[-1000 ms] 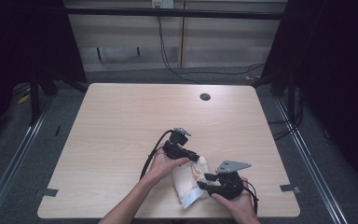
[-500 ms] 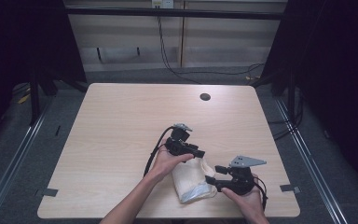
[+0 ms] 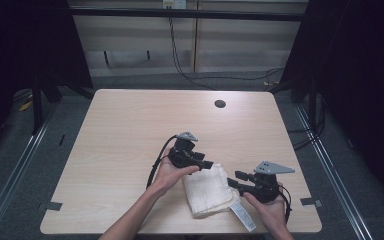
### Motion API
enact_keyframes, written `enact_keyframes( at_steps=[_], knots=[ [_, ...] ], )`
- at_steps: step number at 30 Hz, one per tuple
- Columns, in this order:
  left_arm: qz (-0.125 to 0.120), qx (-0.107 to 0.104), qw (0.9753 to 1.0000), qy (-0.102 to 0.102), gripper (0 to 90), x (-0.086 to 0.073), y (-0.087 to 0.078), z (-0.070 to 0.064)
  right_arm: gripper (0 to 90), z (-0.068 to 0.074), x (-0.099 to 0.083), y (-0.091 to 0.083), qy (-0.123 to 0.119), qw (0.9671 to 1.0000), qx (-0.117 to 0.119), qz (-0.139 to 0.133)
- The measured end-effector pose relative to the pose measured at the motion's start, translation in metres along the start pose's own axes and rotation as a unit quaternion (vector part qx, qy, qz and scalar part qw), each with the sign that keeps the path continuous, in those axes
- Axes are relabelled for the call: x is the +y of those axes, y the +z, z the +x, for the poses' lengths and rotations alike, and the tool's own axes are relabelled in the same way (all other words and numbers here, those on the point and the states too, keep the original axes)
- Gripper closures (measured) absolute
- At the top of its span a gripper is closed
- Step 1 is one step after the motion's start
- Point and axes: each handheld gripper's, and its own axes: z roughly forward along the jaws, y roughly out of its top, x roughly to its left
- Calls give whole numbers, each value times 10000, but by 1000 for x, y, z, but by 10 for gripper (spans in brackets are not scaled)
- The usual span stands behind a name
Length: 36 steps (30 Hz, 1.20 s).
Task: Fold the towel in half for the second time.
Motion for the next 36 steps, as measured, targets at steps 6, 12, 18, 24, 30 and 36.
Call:
enact_keyframes(
  at_steps=[6,12,18,24,30,36],
  knots=[
    [-64,253,9991,348,504,-8,-29,-4,534,-6,7,-11,25,9999,-29,-156],
    [-243,544,9970,496,467,-23,-66,-8,483,-14,11,-19,28,9998,-197,-65],
    [-354,709,9963,346,412,-47,-105,0,446,-27,10,-34,32,9997,-228,-113],
    [-277,1054,9939,189,378,-74,-139,11,417,-36,-1,-42,160,9991,-368,-107],
    [-260,1423,9895,-28,356,-111,-165,19,386,-46,-15,-50,337,9978,-563,-137],
    [-290,1667,9852,-269,332,-142,-184,21,374,-55,-23,-58,412,9956,-827,-159]
  ],
)
